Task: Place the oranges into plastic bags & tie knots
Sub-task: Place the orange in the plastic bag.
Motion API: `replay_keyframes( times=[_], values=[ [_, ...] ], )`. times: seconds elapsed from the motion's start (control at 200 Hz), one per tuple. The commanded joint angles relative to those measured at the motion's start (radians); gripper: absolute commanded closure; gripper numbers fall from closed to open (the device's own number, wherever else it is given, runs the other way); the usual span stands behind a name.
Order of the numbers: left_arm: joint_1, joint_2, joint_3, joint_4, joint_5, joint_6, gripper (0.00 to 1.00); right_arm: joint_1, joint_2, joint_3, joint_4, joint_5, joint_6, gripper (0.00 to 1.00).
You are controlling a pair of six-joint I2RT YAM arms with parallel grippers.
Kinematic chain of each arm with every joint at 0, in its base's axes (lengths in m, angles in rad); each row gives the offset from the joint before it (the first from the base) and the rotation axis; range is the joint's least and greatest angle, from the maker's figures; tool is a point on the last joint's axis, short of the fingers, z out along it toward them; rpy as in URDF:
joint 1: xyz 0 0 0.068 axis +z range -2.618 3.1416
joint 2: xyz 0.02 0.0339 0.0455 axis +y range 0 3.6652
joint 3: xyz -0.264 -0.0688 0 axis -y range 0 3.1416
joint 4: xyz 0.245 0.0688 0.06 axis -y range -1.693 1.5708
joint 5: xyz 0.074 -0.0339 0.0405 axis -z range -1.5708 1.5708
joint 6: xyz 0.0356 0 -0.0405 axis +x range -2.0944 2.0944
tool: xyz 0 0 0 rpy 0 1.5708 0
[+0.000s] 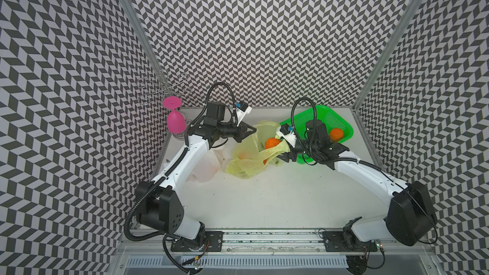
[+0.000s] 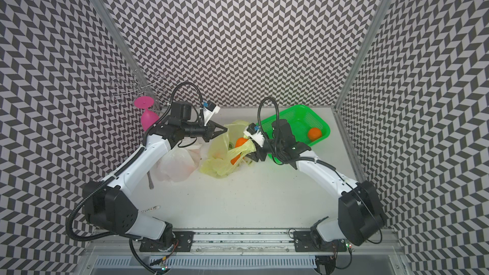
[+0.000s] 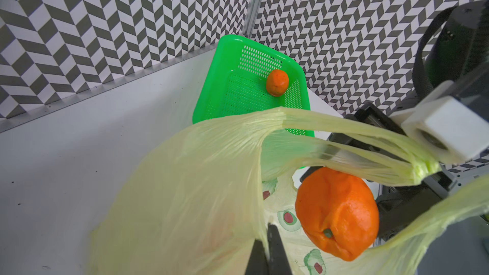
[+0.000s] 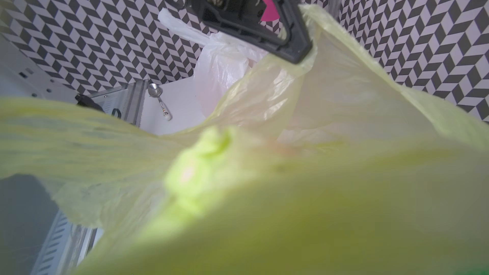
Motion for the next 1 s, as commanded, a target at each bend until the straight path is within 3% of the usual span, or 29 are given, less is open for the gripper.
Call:
replay_keyframes(
  times=[0.0, 0.285, 0.466, 0.631, 0.876, 0.996],
  values=[
    [-0.015, 0.01, 0.044, -0.017, 0.015, 0.026, 1.0, 0.023, 0.037, -0.016, 0.146, 0.104, 0.096, 0.48],
    [-0.016, 0.012, 0.048, 0.015, 0.0, -0.02, 1.0, 0.09, 0.155, -0.038, 0.242, 0.203, 0.158, 0.38],
    [-0.015, 0.005, 0.041, 0.02, -0.011, -0.019, 1.0, 0.088, 0.236, 0.069, 0.119, 0.221, 0.143, 0.2],
    [-0.008, -0.006, 0.037, 0.023, -0.055, -0.018, 1.0, 0.085, 0.194, 0.08, 0.068, 0.211, 0.073, 0.07],
    [0.034, -0.017, 0.03, 0.034, -0.087, -0.045, 1.0, 0.082, 0.062, 0.047, -0.097, 0.222, -0.137, 0.07],
    [0.043, -0.013, 0.029, 0.034, -0.096, -0.042, 1.0, 0.076, -0.012, 0.01, -0.149, 0.246, -0.177, 0.09]
  ],
)
